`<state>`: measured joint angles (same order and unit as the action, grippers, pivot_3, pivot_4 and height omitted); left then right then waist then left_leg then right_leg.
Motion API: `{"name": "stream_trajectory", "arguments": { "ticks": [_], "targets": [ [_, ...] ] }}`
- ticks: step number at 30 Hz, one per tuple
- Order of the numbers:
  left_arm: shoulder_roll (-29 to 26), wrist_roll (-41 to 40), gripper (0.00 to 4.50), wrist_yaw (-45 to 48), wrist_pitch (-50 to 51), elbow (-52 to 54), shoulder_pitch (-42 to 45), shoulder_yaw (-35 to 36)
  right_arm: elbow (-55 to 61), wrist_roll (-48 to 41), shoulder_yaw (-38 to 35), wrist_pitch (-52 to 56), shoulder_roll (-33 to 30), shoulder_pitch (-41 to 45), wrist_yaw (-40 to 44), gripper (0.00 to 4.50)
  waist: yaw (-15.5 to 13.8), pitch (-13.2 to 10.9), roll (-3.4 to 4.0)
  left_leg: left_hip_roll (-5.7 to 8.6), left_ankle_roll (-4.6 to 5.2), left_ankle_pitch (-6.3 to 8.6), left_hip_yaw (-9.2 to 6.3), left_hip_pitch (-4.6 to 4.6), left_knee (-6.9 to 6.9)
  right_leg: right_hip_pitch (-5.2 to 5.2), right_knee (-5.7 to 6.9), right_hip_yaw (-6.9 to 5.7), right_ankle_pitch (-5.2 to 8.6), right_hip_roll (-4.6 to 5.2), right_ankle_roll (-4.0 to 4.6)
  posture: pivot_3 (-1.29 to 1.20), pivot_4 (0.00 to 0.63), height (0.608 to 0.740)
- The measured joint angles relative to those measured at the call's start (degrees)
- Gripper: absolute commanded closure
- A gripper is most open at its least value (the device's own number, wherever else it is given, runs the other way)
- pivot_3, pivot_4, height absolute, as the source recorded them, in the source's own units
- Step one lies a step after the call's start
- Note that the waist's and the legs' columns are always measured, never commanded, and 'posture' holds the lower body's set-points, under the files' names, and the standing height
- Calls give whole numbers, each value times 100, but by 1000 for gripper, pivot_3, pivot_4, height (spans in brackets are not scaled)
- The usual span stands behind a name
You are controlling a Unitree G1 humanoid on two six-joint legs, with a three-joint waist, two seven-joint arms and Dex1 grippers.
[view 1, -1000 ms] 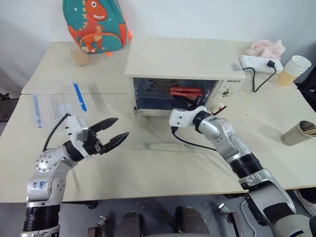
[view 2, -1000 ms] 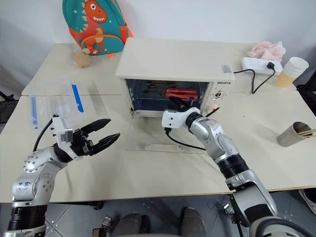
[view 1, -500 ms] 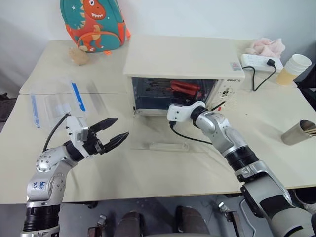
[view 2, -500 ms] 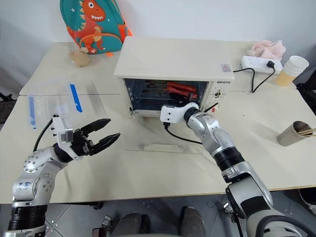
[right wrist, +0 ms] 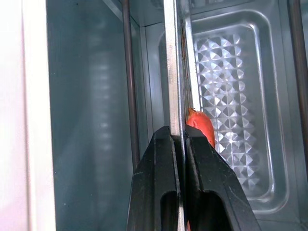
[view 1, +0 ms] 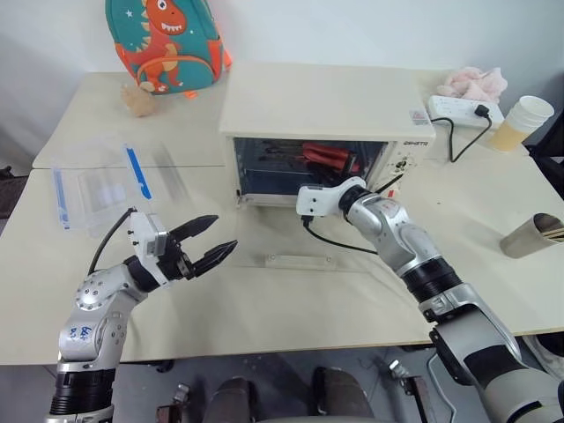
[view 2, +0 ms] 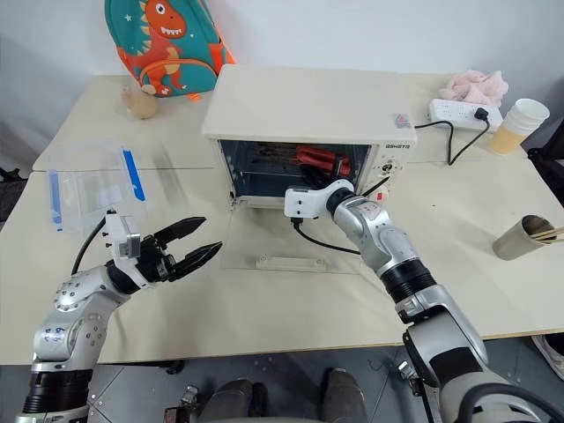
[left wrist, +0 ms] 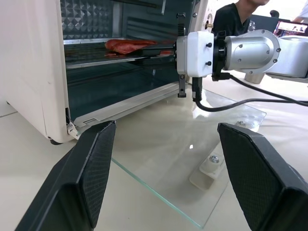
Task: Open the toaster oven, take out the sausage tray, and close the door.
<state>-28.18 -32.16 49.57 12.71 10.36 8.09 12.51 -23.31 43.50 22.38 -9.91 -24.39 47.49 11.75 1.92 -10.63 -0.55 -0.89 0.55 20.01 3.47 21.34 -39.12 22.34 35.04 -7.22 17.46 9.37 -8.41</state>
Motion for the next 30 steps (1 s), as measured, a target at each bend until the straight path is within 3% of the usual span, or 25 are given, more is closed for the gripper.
{"name": "stream_trajectory", "arguments": {
  "ticks": [14, 30],
  "targets": [
    [-23, 12, 916, 99, -129, -263, 192, -5, 2663, -337, -306, 235, -407, -1713, 1048, 4470, 3, 0, 0, -2, 0, 0, 19, -3, 6, 9, 2, 9, 0, -1, 0, 0, 150, 740],
    [-662, -173, 916, 410, 270, -298, -25, 346, 4706, -807, -991, -297, -1333, -4157, 1498, 4470, -163, 0, -1, 0, 2, 0, 30, -11, -1, 2, -4, 23, 0, -2, 0, 0, 150, 740]
  ]
}}
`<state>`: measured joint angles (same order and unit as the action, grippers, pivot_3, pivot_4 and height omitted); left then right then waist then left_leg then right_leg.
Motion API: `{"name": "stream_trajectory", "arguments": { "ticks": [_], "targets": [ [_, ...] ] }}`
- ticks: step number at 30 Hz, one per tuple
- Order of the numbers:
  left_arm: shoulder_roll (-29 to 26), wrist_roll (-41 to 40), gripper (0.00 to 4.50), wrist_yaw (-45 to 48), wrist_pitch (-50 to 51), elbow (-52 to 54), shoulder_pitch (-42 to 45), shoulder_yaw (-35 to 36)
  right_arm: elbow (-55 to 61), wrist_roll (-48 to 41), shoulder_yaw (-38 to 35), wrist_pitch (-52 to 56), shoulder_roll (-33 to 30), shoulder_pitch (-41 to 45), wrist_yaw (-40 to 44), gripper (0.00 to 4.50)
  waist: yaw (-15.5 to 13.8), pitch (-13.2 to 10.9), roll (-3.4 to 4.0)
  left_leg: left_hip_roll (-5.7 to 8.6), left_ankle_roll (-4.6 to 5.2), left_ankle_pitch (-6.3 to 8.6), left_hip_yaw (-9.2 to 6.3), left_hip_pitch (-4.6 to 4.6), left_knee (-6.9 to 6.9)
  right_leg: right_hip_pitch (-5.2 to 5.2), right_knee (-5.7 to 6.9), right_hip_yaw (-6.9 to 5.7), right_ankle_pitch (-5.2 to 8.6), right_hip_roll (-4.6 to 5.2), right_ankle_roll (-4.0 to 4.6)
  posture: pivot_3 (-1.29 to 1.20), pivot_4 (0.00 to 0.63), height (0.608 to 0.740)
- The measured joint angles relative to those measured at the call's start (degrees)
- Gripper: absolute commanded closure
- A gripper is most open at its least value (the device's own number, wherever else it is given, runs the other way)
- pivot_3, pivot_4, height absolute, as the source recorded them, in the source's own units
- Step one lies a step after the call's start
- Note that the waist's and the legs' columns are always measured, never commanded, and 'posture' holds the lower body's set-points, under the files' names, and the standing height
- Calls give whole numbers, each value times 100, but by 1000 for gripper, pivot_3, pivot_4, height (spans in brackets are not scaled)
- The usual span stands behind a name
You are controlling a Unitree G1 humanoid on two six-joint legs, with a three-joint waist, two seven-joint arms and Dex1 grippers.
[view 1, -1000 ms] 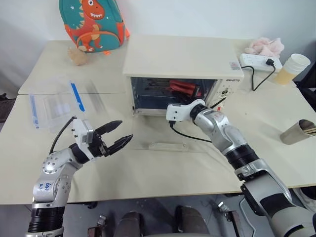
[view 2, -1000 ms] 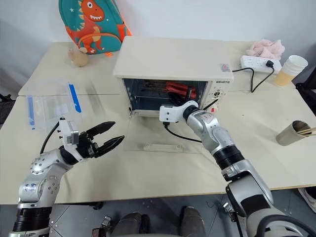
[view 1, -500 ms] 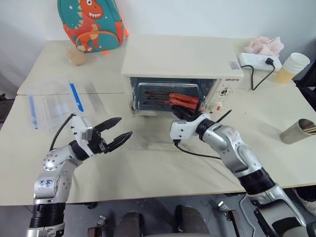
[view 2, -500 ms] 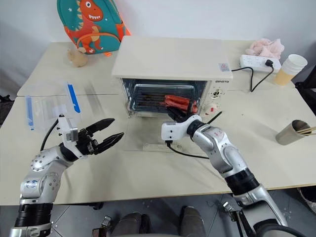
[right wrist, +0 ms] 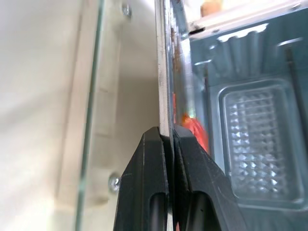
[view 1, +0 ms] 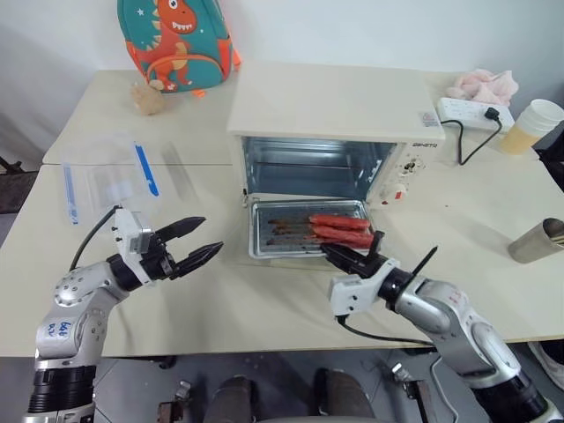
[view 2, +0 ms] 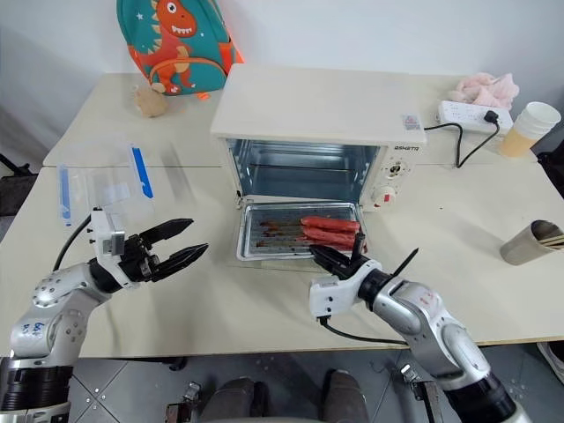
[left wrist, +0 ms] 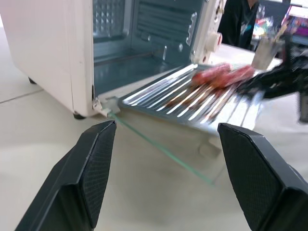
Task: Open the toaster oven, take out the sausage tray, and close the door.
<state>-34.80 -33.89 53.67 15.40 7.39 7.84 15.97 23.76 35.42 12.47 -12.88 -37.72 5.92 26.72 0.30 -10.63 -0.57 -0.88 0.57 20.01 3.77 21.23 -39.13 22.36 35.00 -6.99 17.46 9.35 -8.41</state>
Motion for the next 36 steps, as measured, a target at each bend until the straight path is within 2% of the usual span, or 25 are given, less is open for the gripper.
{"name": "stream_trajectory", "arguments": {
  "ticks": [2, 6, 7, 15, 22, 25, 30, 33, 36],
  "targets": [
    [-51, -16, 916, 74, 20, -81, -39, 81, 76, -16, -70, -102, -19, -151, -4, 4470, -7, 0, 0, 0, 0, -1, 1, -1, -1, 1, 1, 1, 1, 0, 2, 0, 150, 740],
    [-263, -517, 92, 214, 837, -135, -234, 168, 133, 12, -185, -463, -54, -284, -136, 4500, -5, 0, 0, 0, 0, -1, 1, 1, -1, 2, 2, 4, 1, 0, 1, 0, 150, 740],
    [-296, -754, 43, 183, 1221, -134, -248, 205, 133, 37, -190, -590, -67, -234, -212, 4500, -4, 0, 0, -1, 0, -1, -1, 0, -1, 2, 3, 4, 1, 0, 1, 0, 150, 740],
    [-148, -1884, 43, -554, 3112, -71, -12, 192, -172, 459, -164, -1341, -48, 82, -776, 4500, -20, 0, -1, 0, 0, -1, -7, -1, -7, -1, 8, 4, 1, 1, 1, 0, 150, 740],
    [-161, -3697, 43, -1360, 4860, 35, 490, 507, -473, 690, -144, -1467, 45, 334, -935, 4500, 6, 0, -1, -2, -3, -2, -12, -3, -6, 2, 17, 5, 1, 1, 1, 0, 150, 740],
    [-117, -4037, 43, -1856, 5195, -169, 745, 560, -523, 687, -125, -1508, 43, 396, -890, 4500, 0, 0, -1, -1, -4, -3, -11, -5, -7, 0, 17, 6, 1, 1, 2, 0, 150, 740],
    [478, -4550, 43, -3057, 5552, -713, 1320, 538, -543, 667, 70, -1711, 40, 423, -820, 4500, -25, 0, -3, 4, -2, -4, -20, -4, -13, -8, 13, 7, 0, 3, 1, 0, 150, 740],
    [625, -4911, 43, -3512, 5712, -814, 1435, 521, -560, 648, 70, -1706, 45, 482, -784, 4500, -2, 1, -3, 3, -3, -4, -19, -6, -10, -5, 19, 6, 0, 2, 1, 0, 150, 740],
    [674, -5200, 595, -3903, 5928, -861, 1531, 388, -613, 625, 70, -1700, 49, 546, -755, 4500, -1, 1, -3, 3, -5, -6, -19, -7, -9, -3, 27, 7, 1, 1, 1, 0, 150, 740]
  ]
}}
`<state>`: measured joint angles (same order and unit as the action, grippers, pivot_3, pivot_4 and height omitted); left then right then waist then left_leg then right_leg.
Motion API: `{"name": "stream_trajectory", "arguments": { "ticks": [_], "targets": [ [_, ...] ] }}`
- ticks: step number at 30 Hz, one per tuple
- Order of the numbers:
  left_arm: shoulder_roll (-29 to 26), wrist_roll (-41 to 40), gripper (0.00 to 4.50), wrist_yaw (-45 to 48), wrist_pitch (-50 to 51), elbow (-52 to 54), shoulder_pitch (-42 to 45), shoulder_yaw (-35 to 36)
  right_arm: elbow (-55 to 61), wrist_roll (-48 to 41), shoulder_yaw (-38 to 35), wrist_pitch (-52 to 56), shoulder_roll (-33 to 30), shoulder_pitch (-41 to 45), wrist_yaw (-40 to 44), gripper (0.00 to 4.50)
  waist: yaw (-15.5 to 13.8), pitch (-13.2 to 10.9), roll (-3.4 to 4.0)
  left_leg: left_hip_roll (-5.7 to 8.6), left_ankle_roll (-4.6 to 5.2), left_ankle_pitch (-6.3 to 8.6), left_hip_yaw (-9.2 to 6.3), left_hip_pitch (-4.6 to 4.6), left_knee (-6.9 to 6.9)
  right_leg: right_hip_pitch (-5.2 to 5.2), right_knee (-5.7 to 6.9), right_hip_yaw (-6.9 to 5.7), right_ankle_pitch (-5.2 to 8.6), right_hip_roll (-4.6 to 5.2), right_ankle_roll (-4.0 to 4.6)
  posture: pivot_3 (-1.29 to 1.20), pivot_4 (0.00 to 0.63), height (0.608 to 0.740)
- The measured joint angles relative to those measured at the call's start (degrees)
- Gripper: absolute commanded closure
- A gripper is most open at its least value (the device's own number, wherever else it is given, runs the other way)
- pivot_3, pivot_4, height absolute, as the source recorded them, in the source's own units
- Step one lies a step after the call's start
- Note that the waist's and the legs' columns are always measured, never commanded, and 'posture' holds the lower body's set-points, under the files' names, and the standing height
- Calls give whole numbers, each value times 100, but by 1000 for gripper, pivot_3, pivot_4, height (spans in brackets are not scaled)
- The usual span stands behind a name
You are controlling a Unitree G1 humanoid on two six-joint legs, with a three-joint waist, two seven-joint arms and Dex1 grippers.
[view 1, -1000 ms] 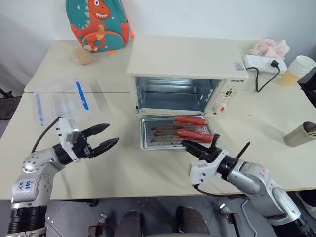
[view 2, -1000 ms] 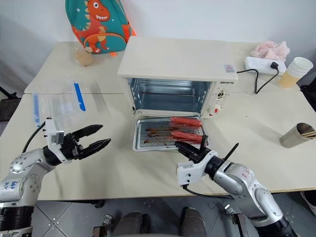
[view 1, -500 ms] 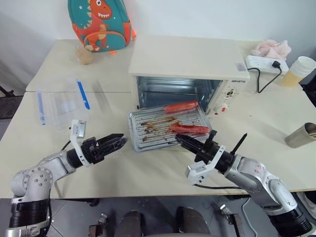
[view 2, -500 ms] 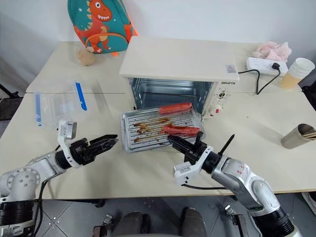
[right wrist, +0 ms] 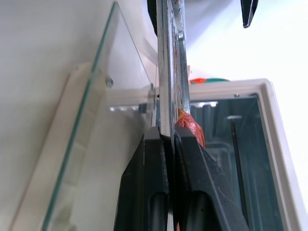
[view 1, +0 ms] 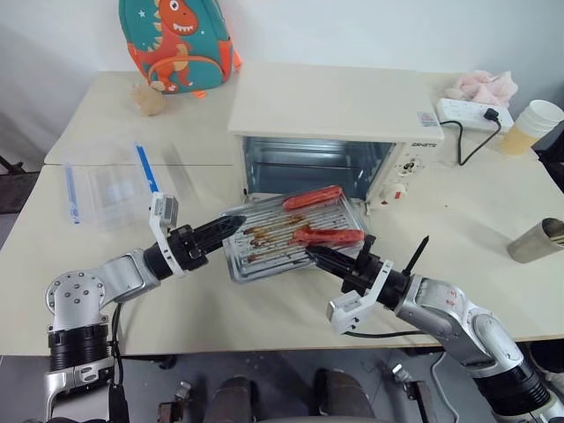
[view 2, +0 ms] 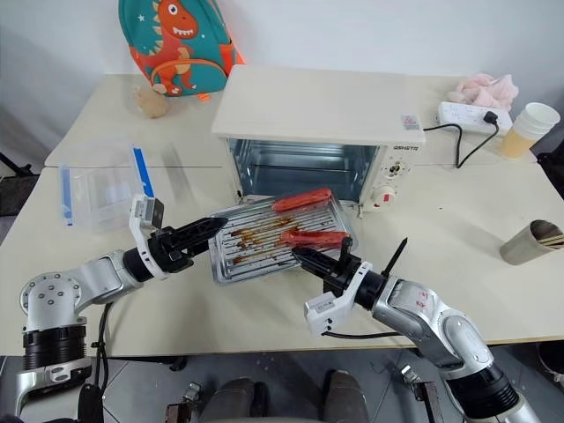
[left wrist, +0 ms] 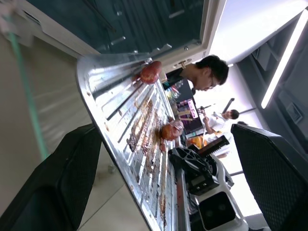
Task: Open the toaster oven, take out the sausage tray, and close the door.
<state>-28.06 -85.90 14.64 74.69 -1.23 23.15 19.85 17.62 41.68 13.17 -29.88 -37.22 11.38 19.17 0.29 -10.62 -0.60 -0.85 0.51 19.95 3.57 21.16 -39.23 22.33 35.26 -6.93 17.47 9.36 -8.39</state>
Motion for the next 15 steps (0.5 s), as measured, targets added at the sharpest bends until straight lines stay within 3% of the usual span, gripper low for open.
{"name": "stream_trajectory", "arguments": {
  "ticks": [9, 13, 15],
  "targets": [
    [100, -829, 3113, -838, 77, -220, -20, -202, -5, -25, -1, 4, 30, 103, 30, 4500, -15, 0, 0, 2, 0, 0, 1, -1, -3, 0, 2, 7, 0, 1, 0, 0, 150, 740],
    [119, -1232, 4332, -1201, -77, -370, -20, -293, -6, -443, 0, 29, 32, 59, 231, 4500, -12, 0, -1, 2, 0, 0, 2, -2, -3, 0, 3, 7, 0, 1, 0, 0, 150, 740],
    [39, -1448, 4424, -1291, -48, -411, -48, -420, -9, -702, 4, 85, 18, 18, 444, 4500, -11, 0, -1, 3, 0, 0, 3, -2, -3, 0, 2, 8, 0, 1, 0, 0, 150, 740]
  ]
}}
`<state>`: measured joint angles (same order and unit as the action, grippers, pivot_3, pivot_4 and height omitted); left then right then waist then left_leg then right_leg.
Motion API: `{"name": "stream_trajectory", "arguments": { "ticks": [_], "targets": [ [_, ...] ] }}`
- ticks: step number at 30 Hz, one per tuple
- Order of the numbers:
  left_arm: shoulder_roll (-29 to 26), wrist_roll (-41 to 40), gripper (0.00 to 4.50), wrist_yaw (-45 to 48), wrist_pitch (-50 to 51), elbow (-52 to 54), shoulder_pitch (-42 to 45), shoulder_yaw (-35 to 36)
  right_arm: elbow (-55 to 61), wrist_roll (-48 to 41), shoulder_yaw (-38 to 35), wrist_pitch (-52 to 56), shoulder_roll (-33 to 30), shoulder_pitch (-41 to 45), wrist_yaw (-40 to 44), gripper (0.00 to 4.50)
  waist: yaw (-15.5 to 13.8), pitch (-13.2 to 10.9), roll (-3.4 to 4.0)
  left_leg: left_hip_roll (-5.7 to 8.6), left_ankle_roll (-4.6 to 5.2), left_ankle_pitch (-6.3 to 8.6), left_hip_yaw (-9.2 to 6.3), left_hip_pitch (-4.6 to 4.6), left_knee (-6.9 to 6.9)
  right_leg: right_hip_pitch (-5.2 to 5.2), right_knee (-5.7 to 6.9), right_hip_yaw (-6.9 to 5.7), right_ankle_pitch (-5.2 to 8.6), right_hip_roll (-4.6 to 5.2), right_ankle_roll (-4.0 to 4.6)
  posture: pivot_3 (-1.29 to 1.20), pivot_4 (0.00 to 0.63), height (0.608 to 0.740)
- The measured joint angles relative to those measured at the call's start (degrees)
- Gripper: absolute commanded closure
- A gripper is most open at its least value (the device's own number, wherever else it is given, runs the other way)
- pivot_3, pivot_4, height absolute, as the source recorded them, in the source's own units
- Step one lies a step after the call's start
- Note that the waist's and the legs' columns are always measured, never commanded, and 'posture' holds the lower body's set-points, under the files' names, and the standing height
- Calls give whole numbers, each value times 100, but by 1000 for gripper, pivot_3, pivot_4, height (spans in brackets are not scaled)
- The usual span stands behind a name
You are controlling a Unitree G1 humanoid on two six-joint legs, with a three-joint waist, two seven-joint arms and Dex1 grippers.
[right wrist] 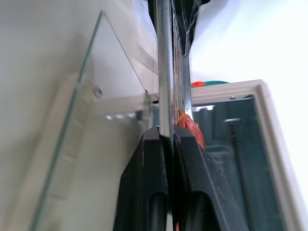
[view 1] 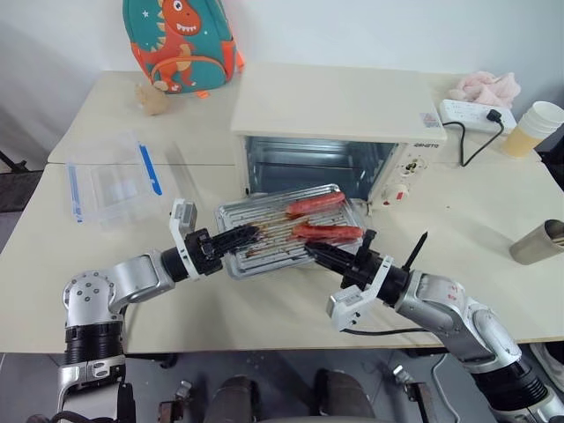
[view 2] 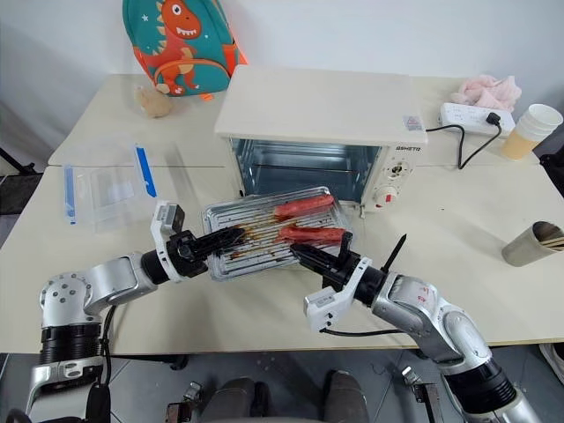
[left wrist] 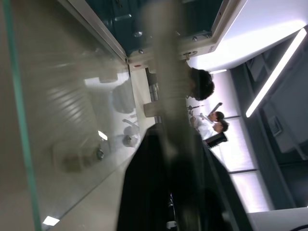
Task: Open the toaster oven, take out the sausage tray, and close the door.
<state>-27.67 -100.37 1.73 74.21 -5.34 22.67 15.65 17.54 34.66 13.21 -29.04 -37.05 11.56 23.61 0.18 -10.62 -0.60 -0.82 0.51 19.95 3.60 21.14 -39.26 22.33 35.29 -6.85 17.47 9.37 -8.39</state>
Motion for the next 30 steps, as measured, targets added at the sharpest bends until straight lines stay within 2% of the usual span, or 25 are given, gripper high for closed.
{"name": "stream_trajectory", "arguments": {
  "ticks": [1, 2, 8, 13, 18, 22, 25, 30],
  "targets": [
    [-67, -109, 4424, -45, 8, -16, -11, -59, 5, -150, 4, 31, 1, -20, 105, 4500, 0, 0, 0, -1, 0, 0, -1, 0, 0, 0, 1, -1, 0, 0, 0, 0, 150, 740],
    [-144, -202, 4500, -89, 6, -20, -24, -121, 5, -308, 4, 48, 3, -22, 202, 3875, 0, 0, 0, 0, 0, 0, -1, 0, 0, 0, 1, 0, 0, 0, 0, 0, 150, 740],
    [-275, -867, 4500, -324, -199, -14, -48, -361, -1, -935, -6, 120, 12, 144, 445, 1917, 0, 0, 0, -1, 0, 0, -1, -3, -1, 0, 3, 2, 0, 0, 0, 0, 150, 740],
    [-274, -1044, 4500, -417, -350, -25, -76, -278, 80, -1634, -75, 14, -182, -72, 700, 350, -13, 0, 0, 2, 0, 0, -2, -1, -1, -3, -1, 0, 0, 1, 0, 0, 150, 740],
    [-583, -1066, 4500, -405, -230, -230, -419, 175, 284, -3099, -352, -173, -943, -874, 1390, 350, 9, 0, 0, -1, 1, 0, 5, -6, 5, -3, -5, 3, 0, -1, 0, 0, 150, 740],
    [-845, -1072, 4500, -330, 57, -438, -712, 372, 283, -3680, -483, -247, -1148, -1123, 1788, 350, -8, 0, 0, -1, 3, -3, 8, -8, 1, -6, -8, 10, 0, -2, 1, 0, 150, 740],
    [-904, -1070, 4500, -249, 177, -451, -927, 530, 242, -4024, -621, -216, -1177, -1300, 1947, 911, -11, 0, 0, 0, 4, -2, 9, -7, 0, -9, -19, 16, 0, 0, 1, 0, 150, 740],
    [-954, -1073, 4500, 124, 197, -340, -1599, 1104, -439, -4906, -1177, 324, -1171, -1367, 2178, 2644, -11, 2, -3, -2, 4, -2, 6, -11, 0, -20, -29, 12, 1, -1, 1, 0, 150, 740]
  ]
}}
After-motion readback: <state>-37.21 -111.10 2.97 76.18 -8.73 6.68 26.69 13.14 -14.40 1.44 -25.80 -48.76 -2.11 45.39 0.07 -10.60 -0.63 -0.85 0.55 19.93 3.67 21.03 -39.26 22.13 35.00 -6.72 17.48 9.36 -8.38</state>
